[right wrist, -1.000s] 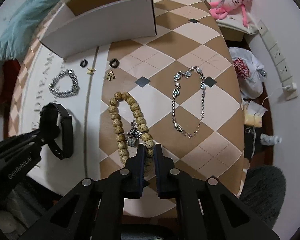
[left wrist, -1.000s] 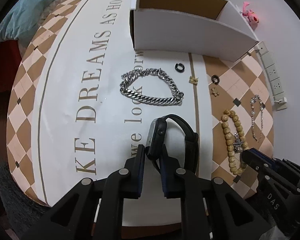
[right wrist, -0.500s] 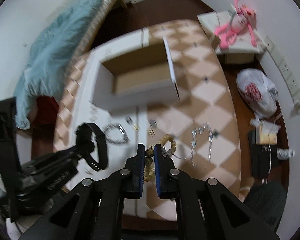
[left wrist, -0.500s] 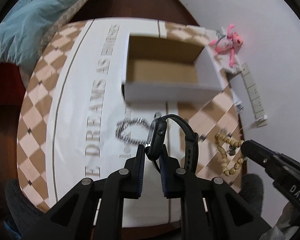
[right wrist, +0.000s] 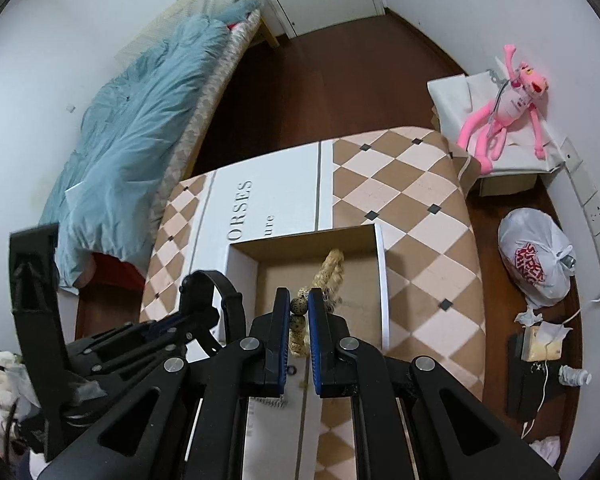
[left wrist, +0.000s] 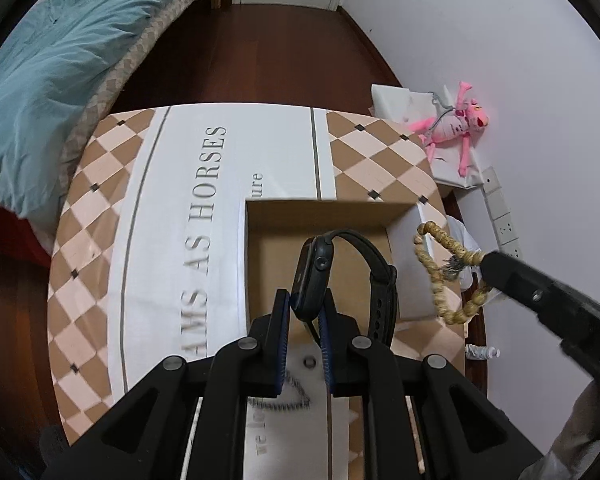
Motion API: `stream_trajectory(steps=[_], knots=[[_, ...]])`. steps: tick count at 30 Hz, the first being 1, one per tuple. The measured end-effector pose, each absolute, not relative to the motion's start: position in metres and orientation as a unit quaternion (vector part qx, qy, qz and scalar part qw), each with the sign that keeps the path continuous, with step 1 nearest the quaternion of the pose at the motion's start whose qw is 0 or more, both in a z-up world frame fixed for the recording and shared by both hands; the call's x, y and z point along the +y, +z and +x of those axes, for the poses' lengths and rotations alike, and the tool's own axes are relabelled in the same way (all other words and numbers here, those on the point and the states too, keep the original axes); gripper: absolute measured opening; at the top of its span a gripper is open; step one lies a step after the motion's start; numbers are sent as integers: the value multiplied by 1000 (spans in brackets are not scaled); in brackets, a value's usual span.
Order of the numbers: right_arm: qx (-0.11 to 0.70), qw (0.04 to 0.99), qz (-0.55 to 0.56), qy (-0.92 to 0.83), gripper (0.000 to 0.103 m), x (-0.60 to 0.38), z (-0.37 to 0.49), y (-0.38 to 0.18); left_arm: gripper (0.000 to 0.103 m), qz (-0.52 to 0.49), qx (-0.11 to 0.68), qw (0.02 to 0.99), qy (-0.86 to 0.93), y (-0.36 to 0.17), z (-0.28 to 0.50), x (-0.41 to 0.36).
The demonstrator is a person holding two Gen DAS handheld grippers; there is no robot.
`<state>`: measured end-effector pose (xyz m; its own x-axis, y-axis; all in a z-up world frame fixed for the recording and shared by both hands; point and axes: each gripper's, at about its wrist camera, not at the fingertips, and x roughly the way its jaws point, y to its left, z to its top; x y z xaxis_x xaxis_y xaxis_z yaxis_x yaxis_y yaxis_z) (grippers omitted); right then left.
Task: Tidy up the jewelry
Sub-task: 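Lower the watch and bead bracelet into the white box and open both grippers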
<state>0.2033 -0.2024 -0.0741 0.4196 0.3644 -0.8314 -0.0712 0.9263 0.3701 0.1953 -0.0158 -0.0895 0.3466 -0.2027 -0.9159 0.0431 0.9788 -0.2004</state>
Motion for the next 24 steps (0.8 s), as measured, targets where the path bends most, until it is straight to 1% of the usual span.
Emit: stream_trajectory(steps=[5,9,12,14,15,16,17,18,19,20,21,23,24], knots=[[547,813,148,130,9,-202,234,-99,11,-74,591,799,-84,-107,224,-20],[555,809,144,128,9,-200,243,-114,12,-85,612,781,-87,-118,239,-22],[559,805,144,136,10,-199,252,-121,14,-99,627,768,-89,-122,248,-23],[570,795,151,143,10,-199,258,-128,23,-100,635,762,-76,-123,253,-21],[575,791,153,141,11,-200,261,-131,43,-94,635,764,-67,-122,254,-20],[582,785,156,140,11,-202,263,-134,72,-93,631,767,-60,-119,254,-19],[588,780,160,141,13,-204,264,-136,83,-96,626,772,-56,-116,254,-16],[590,780,157,139,17,-205,263,-137,87,-100,620,776,-54,-112,254,-13],[590,782,151,133,31,-206,262,-137,87,-102,618,778,-51,-110,253,-10],[588,784,150,130,42,-207,260,-136,87,-102,617,779,-46,-108,253,-7],[587,786,147,129,44,-207,259,-134,87,-99,614,782,-42,-106,252,-5],[583,794,126,120,46,-206,253,-131,87,-89,606,790,-30,-102,249,-1],[581,798,114,114,48,-206,250,-129,90,-84,601,794,-24,-100,247,1]])
